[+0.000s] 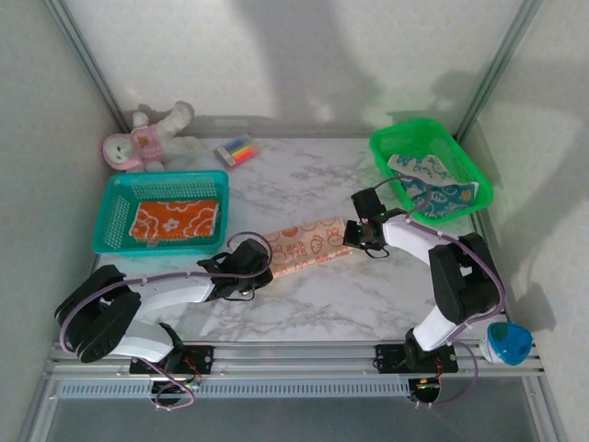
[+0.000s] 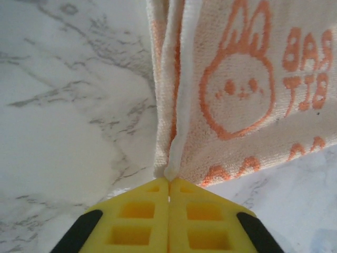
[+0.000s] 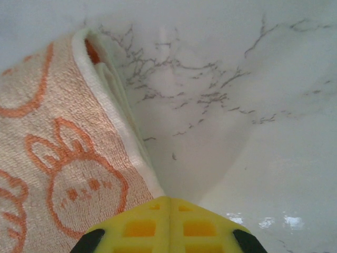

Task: Fold and stack the towels

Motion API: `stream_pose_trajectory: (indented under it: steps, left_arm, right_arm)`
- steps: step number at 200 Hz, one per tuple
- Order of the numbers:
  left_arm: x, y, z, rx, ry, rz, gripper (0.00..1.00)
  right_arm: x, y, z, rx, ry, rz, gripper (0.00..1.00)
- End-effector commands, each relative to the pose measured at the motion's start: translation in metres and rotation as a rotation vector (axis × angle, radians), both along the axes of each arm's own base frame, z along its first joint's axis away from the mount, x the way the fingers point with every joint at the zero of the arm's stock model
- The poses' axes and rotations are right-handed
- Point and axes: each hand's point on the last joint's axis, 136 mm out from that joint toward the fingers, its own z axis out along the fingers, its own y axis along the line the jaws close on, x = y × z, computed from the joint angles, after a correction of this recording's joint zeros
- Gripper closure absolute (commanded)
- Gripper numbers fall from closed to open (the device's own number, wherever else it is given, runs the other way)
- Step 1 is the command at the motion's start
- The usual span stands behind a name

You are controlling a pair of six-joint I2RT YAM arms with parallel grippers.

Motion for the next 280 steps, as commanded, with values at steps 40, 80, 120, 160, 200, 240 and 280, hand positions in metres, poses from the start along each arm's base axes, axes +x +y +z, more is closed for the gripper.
stream_pose_trajectory:
  steps: [40, 80, 120, 160, 200, 240, 280]
  left_arm:
    - [0.005, 0.005, 0.006, 0.043, -0.026, 0.003, 0.52]
    - [0.032, 0.004, 0.037, -0.014, -0.108, -0.002, 0.45]
    - [0.053, -0.001, 0.042, -0.095, -0.143, 0.004, 0.41]
    - [0.056, -0.006, 0.022, -0.097, -0.101, -0.004, 0.41]
    - [0.053, 0.000, -0.002, -0.051, -0.036, 0.019, 0.41]
    - [0.053, -0.003, -0.008, -0.046, -0.016, 0.013, 0.46]
    - [0.060, -0.009, 0.001, 0.014, -0.041, -0.003, 0.50]
  right_arm:
    - [0.000, -0.002, -0.003, -0.026, 0.010, 0.020, 0.70]
    - [0.009, 0.009, 0.019, 0.002, -0.026, 0.081, 0.58]
    - [0.018, 0.023, 0.022, 0.029, -0.011, 0.150, 0.51]
    - [0.025, 0.033, 0.008, 0.049, 0.035, 0.196, 0.47]
    - [0.022, 0.031, -0.008, 0.029, 0.072, 0.198, 0.48]
    - [0.015, 0.028, -0.020, 0.023, 0.099, 0.193, 0.48]
    - [0.009, 0.029, -0.025, 0.046, 0.114, 0.183, 0.48]
